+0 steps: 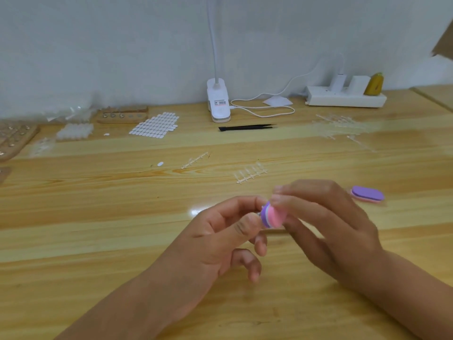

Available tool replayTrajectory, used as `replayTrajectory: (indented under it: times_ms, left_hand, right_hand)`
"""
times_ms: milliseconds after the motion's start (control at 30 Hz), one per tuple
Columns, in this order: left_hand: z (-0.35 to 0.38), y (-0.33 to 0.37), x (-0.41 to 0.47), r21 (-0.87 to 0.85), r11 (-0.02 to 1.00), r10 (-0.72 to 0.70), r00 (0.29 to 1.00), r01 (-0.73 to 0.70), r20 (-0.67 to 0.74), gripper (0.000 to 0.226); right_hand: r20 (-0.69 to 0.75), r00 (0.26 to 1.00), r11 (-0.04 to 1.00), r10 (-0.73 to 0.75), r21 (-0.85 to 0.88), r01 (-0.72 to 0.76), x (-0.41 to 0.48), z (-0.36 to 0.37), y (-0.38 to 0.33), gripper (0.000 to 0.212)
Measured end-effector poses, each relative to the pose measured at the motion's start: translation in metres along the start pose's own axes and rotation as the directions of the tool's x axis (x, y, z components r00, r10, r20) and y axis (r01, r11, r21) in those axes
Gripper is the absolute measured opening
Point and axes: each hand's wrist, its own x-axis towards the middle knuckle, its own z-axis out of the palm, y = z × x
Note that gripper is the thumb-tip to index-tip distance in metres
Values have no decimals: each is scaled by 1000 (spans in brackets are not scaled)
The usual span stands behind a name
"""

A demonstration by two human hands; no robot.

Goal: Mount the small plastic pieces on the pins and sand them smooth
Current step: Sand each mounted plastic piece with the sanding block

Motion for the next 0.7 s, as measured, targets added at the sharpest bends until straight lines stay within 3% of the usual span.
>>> replayTrajectory:
  times_ms: [133,300,433,600,700]
  left_hand:
    - [-3,3,-1,29,999,32,999,-32,11,24]
    - [-5,-1,0,89,994,61,998,-62,13,28]
    - [-6,-1,1,90,994,59,998,-61,19,24]
    - [-6,-3,1,67,996,62,998,-63,20,30]
    - [-6,-1,1,32,997,66,998,-67,17,28]
  right_hand:
    - [-55,993,993,103,-55,-106,3,-5,10,27]
    - [-7,1000,999,-29,-40,29,1,-1,-2,38]
    - [-31,994,990,102,-93,-105,7,-7,11,26]
    - [14,999,999,33,-41,-33,7,-1,-4,30]
    - [-16,995,991,102,-88,-103,9,-5,5,32]
